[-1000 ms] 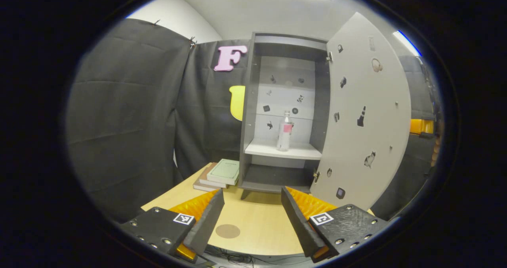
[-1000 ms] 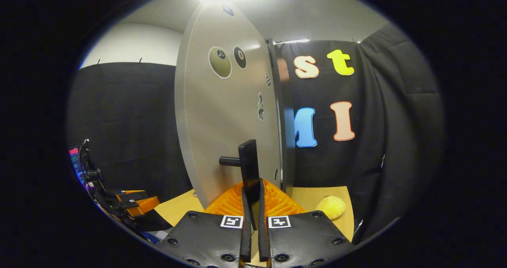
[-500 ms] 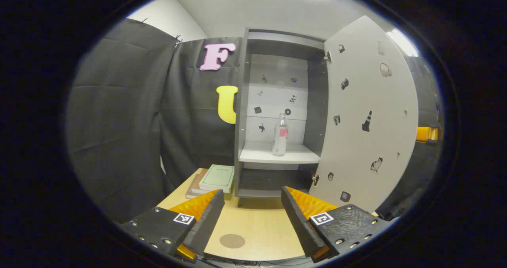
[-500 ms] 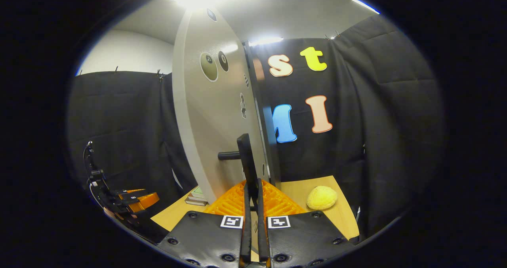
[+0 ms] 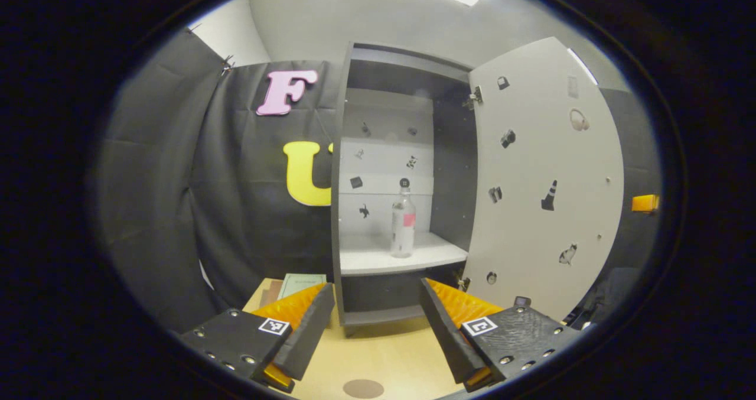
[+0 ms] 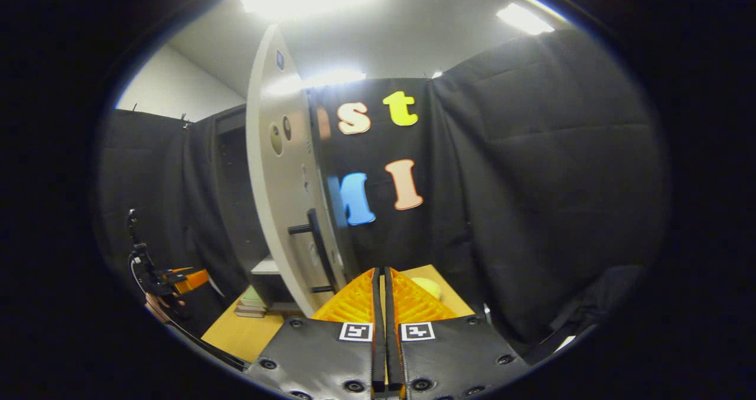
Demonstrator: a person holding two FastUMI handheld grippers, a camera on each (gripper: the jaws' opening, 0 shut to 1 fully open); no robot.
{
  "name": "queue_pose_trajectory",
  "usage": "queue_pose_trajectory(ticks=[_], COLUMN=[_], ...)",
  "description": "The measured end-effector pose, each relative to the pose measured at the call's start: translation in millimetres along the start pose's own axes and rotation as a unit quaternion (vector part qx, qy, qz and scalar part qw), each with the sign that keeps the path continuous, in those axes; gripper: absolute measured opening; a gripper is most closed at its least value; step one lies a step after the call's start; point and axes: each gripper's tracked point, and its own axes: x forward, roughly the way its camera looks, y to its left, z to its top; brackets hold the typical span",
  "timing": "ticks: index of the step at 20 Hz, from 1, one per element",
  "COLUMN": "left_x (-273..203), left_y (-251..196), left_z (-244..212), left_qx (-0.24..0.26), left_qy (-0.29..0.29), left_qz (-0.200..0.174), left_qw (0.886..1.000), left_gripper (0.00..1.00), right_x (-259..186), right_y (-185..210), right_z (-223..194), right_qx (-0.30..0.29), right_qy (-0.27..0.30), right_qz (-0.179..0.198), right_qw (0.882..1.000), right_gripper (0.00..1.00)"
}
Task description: Open the cabinet door with the right hand, grasp the bottle in the cabinet with the left hand and place it on the coaster, then close the cabinet door with the right hand.
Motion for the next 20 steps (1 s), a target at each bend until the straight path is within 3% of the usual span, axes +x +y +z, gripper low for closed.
queue_pose_trajectory(ticks=[1,3,4,6,7,8,9,12,20], left_x=[8.1,26.6,37.1,60.3,72.4,85.2,98.8,139.6,254.5], left_y=[6.0,8.8,11.0,12.4,12.4,11.2,9.6,3.1,-38.3], left_z=[8.4,26.6,35.4,48.6,54.4,59.5,65.9,86.5,96.6], left_qx=[0.001,-0.005,-0.008,-0.016,-0.019,-0.021,-0.021,-0.006,-0.004], left_qy=[-0.006,-0.017,-0.021,-0.02,-0.018,-0.019,-0.02,-0.032,-0.025], left_qz=[-0.005,-0.021,-0.026,-0.035,-0.038,-0.038,-0.038,-0.027,-0.049], left_qw=[1.0,1.0,0.999,0.999,0.999,0.999,0.999,0.999,0.998], left_gripper=[0.9,0.92,0.9,0.9,0.9,0.92,0.88,0.88,0.9], right_x=[-2.1,-2.2,-0.5,11.8,19.4,27.7,39.1,68.4,122.3], right_y=[-7.4,-19.8,-27.5,-39.7,-43.8,-47.1,-49.7,-66.4,-103.2], right_z=[3.6,14.7,19.3,20.1,20.3,20.0,18.0,18.6,23.7], right_qx=[-0.003,-0.015,-0.02,-0.018,-0.015,-0.009,-0.002,0.012,0.036], right_qy=[-0.004,-0.022,-0.028,-0.026,-0.024,-0.021,-0.017,-0.015,-0.023], right_qz=[-0.021,-0.051,-0.065,-0.087,-0.09,-0.089,-0.082,-0.084,-0.091], right_qw=[1.0,0.998,0.997,0.996,0.996,0.996,0.996,0.996,0.995], right_gripper=[0.04,0.0,0.15,0.3,0.31,0.39,0.43,0.99,0.96])
